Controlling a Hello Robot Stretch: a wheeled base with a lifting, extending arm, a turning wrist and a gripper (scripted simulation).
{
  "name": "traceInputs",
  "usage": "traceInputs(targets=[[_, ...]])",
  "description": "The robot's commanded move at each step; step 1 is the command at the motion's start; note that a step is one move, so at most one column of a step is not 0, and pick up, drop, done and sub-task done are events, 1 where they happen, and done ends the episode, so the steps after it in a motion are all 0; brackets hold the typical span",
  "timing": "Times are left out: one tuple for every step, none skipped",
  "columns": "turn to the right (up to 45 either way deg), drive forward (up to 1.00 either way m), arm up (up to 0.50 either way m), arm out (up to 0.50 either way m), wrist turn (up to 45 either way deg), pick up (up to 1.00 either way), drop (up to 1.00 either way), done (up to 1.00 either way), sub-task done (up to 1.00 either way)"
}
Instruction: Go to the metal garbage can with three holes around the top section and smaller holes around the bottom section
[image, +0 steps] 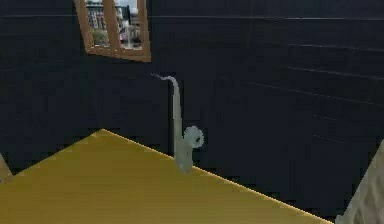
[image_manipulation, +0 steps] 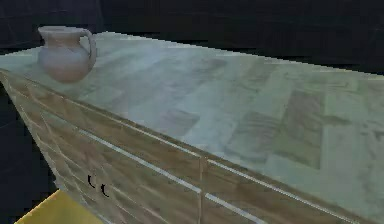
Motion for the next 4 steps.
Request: traceInputs(targets=[[-45.0,0.0,0.0,0.0,0.0,0.0,0.0,0.0,0.0],[-15.0,0.0,0.0,0.0,0.0,0.0,0.0,0.0,0.0],[0.0,1.0,0.0,0.0,0.0,0.0,0.0,0.0,0.0],[0.0,1.0,0.0,0.0,0.0,0.0,0.0,0.0,0.0]])
